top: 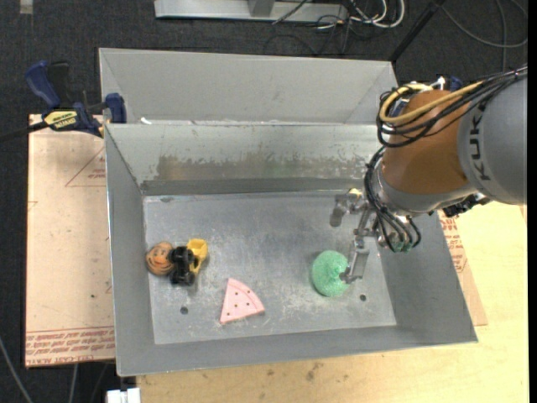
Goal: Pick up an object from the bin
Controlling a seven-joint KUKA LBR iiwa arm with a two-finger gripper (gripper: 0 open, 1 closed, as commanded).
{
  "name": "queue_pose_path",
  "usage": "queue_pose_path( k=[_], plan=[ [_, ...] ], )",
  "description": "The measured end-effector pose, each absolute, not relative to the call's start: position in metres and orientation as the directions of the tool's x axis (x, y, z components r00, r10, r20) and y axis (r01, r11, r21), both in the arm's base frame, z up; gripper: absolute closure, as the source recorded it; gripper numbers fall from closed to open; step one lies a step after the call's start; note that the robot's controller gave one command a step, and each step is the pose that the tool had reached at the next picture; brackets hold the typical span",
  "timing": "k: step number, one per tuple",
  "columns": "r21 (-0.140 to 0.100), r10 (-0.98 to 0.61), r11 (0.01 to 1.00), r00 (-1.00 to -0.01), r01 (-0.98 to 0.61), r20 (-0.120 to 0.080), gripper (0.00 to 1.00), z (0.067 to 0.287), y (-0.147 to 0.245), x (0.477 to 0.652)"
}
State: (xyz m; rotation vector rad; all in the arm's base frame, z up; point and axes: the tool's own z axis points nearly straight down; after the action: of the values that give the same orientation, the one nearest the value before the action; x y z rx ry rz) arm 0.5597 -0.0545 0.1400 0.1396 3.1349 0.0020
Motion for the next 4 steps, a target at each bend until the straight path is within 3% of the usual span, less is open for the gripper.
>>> queue_pose_path(
  k=[1, 2, 3, 4],
  plan=[
    [0.001, 0.023, 1.000, -1.000, 0.023, 0.000, 0.00, 0.117, -0.053, 0.530],
    [0.001, 0.074, 0.997, -0.997, 0.074, -0.002, 0.00, 0.091, -0.052, 0.522],
    [0.001, 0.119, 0.993, -0.993, 0.119, -0.012, 1.00, 0.073, -0.035, 0.537],
    [0.001, 0.119, 0.993, -0.993, 0.119, -0.012, 1.00, 0.073, -0.035, 0.537]
  ],
)
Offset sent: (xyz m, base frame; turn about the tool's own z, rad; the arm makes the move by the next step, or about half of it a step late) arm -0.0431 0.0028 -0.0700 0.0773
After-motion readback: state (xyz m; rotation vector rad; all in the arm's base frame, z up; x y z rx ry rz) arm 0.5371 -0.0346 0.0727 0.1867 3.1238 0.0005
